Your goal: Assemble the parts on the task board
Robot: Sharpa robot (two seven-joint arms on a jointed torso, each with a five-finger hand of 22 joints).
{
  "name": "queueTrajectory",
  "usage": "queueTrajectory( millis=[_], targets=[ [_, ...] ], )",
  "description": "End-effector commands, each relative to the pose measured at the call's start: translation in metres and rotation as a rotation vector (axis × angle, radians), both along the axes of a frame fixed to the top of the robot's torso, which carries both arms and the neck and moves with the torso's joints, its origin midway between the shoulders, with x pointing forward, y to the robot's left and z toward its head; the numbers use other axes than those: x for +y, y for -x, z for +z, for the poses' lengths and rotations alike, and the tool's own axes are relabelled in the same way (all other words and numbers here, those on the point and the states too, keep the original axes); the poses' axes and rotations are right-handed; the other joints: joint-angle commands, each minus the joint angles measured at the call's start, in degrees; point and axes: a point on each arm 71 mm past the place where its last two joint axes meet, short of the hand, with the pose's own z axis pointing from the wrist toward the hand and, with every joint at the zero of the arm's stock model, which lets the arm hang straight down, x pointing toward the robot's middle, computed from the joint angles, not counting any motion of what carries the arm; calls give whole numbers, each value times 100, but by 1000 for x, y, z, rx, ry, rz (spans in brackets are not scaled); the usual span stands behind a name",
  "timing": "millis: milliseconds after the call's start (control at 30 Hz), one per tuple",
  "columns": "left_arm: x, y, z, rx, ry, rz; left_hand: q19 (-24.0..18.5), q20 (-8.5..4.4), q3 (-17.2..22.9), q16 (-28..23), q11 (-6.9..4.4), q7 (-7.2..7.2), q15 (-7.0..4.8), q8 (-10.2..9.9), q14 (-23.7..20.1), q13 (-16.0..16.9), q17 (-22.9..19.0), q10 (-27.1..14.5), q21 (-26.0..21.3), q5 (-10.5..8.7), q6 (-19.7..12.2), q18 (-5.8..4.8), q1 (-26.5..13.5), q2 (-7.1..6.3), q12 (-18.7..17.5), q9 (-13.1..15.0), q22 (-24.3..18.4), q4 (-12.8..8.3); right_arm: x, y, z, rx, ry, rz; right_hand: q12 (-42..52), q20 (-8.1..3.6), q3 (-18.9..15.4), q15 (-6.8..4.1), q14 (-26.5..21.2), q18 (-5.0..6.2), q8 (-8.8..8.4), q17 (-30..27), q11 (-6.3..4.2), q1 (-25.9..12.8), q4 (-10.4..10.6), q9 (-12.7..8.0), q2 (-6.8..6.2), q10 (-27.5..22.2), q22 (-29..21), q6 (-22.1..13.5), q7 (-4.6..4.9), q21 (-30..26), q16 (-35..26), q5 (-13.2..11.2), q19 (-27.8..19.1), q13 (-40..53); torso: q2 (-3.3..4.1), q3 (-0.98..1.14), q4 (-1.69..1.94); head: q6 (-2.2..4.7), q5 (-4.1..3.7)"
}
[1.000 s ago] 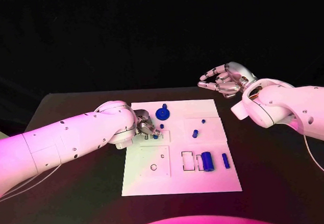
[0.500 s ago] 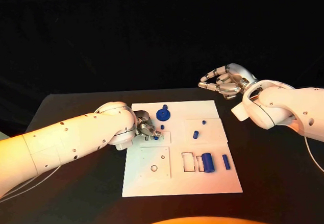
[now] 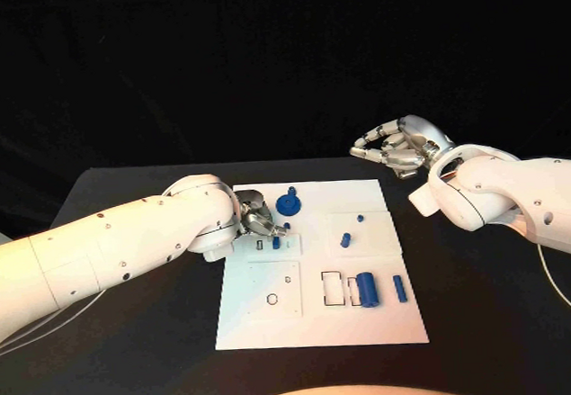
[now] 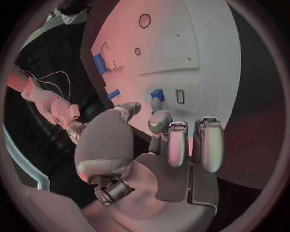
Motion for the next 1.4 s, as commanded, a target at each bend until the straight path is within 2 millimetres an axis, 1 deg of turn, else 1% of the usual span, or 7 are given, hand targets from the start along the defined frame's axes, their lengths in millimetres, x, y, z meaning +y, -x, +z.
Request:
queueTrajectory(
  millis=[33, 267, 300, 433, 533, 733, 1400],
  targets=[
    [-2, -1, 9, -14, 9, -5, 17, -20, -60, 21, 16, 35, -32, -35, 606, 0, 1507, -26, -23, -48, -22, -88, -17, -20, -7, 14, 586, -1, 2, 0, 0, -6, 3, 17, -26, -43, -29, -36, 318, 119, 34, 291, -2, -72, 3, 5, -7, -40, 699, -47, -10, -28, -36, 40, 68, 633, 0, 1, -9, 18, 7],
    [4, -7, 34, -35, 18, 0, -83, 9, -211, -3, 62, 91, 0, -136, 593, -162, 1465, -163, -99, -273, -177, -53, -56, 27, -119, 26, 437, -3, 0, -1, -1, -5, 4, 12, -25, -43, -45, -36, 318, 118, 39, 289, -2, -98, 4, 5, 2, -40, 700, -51, -10, -26, -39, 44, 70, 632, 3, 3, -2, 49, 8],
    [6, -8, 38, -38, 19, 2, -147, 34, -224, -31, 113, 157, 37, -297, 578, -276, 1416, -260, -149, -262, -352, -34, 14, 48, -206, -34, 345, -9, 0, -1, -1, -5, 4, 11, -25, -43, -45, -36, 318, 118, 39, 289, -2, -98, 4, 5, 2, -40, 700, -51, -10, -26, -39, 44, 70, 632, 3, 2, 1, 51, 7],
    [14, -15, 54, -51, 35, 20, -240, 107, -278, -61, 202, 253, 117, -517, 561, -473, 1365, -437, -225, -255, -448, -3, 131, 71, -350, -141, 212, -4, -1, -1, -1, -5, 5, 8, -25, -43, -45, -36, 318, 118, 39, 289, -2, -98, 4, 5, 2, -40, 700, -51, -10, -26, -39, 44, 70, 632, 3, 3, 8, 76, 16],
    [21, -24, 65, -67, 61, 46, -395, 195, -309, -160, 316, 380, 209, -832, 502, -1083, 1199, -860, -351, -245, -606, 46, 263, 108, -841, -315, -11, -6, -2, -1, -1, -5, 6, 6, -25, -43, -53, -36, 319, 117, 41, 294, -1, -110, 4, 5, 6, -40, 703, -53, -10, -22, -38, 46, 72, 632, 6, 2, 4, 100, 34],
    [31, -46, 73, -103, 97, 104, -455, 318, -373, -197, 465, 550, 345, -1305, 476, -1699, 1136, -1264, -419, -235, -766, 70, 452, 160, -1341, -660, -101, -3, -2, -2, -1, -5, 6, 5, -25, -44, -57, -36, 320, 117, 43, 295, -2, -113, 1, 6, 9, -40, 704, -54, -10, -22, -37, 49, 73, 632, 18, -8, 0, 136, 56],
    [33, -78, 48, -29, -3, 113, -430, 332, -386, -176, 467, 545, 354, -1329, 489, -1666, 1170, -1230, -402, -244, -731, 63, 484, 167, -1303, -698, -65, -4, 2, 0, 0, -8, 1, 16, -23, -44, -60, -36, 321, 115, 45, 300, -2, -111, -3, 6, 14, -38, 708, -56, -10, -16, -36, 57, 76, 633, 81, -18, -47, 177, 115]
  ],
)
